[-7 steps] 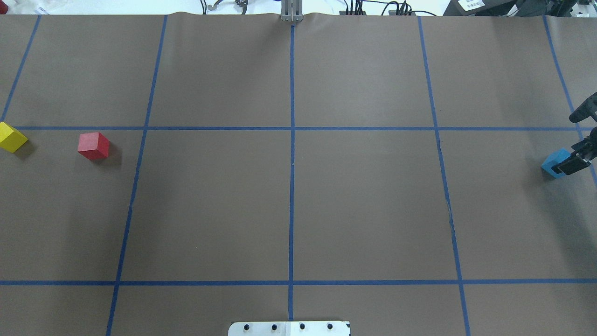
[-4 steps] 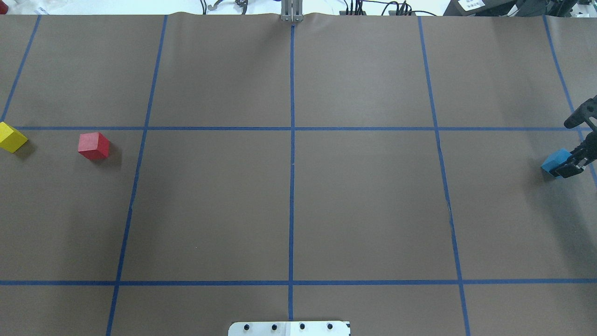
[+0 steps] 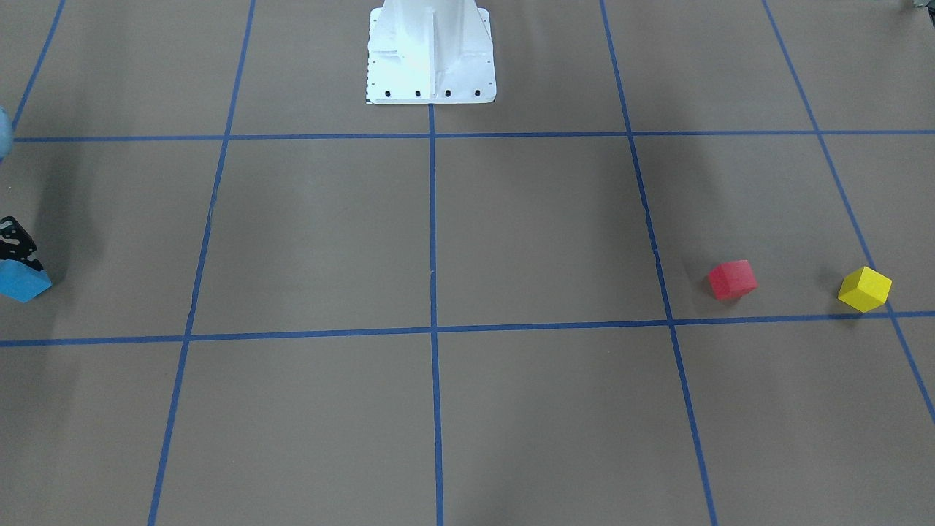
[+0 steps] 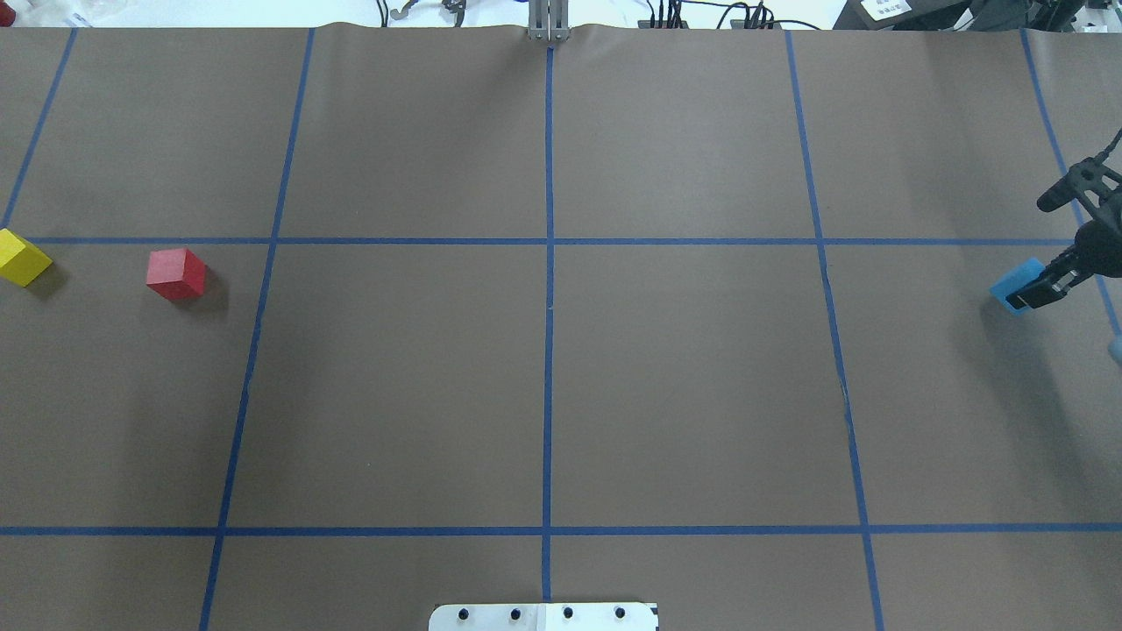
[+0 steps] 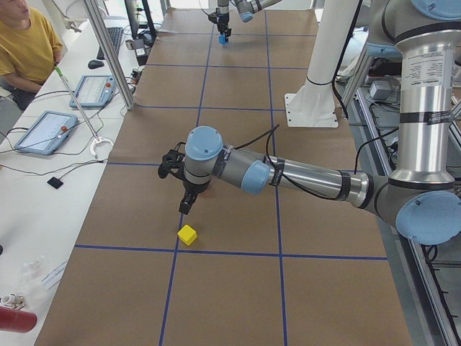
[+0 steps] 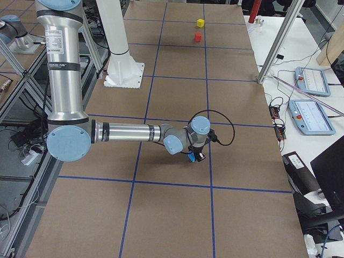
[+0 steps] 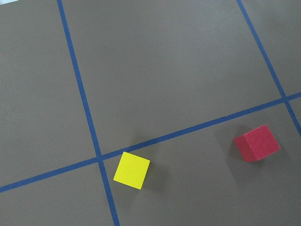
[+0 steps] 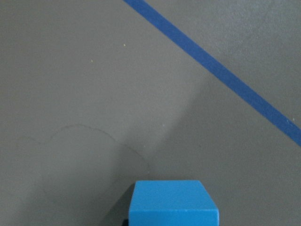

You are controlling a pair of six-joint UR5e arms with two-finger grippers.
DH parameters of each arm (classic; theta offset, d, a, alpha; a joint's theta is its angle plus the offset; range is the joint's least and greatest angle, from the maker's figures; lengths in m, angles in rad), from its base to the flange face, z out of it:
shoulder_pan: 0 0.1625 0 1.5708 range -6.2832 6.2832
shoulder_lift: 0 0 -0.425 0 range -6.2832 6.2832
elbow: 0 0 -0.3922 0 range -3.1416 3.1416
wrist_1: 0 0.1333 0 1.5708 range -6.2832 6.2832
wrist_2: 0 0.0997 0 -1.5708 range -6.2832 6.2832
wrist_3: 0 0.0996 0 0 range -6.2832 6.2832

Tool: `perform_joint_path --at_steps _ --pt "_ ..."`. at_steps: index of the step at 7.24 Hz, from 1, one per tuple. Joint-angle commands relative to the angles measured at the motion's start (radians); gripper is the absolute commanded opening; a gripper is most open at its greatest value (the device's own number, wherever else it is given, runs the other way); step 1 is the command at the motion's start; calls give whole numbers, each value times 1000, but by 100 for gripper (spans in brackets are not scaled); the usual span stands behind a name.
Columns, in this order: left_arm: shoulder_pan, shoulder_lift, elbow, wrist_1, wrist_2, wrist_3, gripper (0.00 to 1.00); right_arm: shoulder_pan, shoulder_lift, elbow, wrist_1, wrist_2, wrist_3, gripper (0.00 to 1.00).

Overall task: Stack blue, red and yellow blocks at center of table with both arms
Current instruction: 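Carry the blue cube with the right gripper to the table center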

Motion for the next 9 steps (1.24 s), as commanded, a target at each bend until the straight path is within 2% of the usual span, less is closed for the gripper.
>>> perform_joint_path --at_steps 1,3,4,6,8,9 --pt "0 0 1 0 0 0 100 -30 89 128 -174 8 231 0" --pt "0 -2 1 0 0 0 100 -171 248 143 -228 -3 548 0" --pt "0 -2 1 0 0 0 100 -272 358 130 -258 -44 737 0" --pt "0 -2 4 2 0 0 100 -415 553 95 -341 -190 989 0" --pt "0 -2 6 3 0 0 100 -543 770 -86 -342 -337 1168 0" --pt "0 -2 6 3 0 -2 100 -586 822 -143 -340 -365 1206 0"
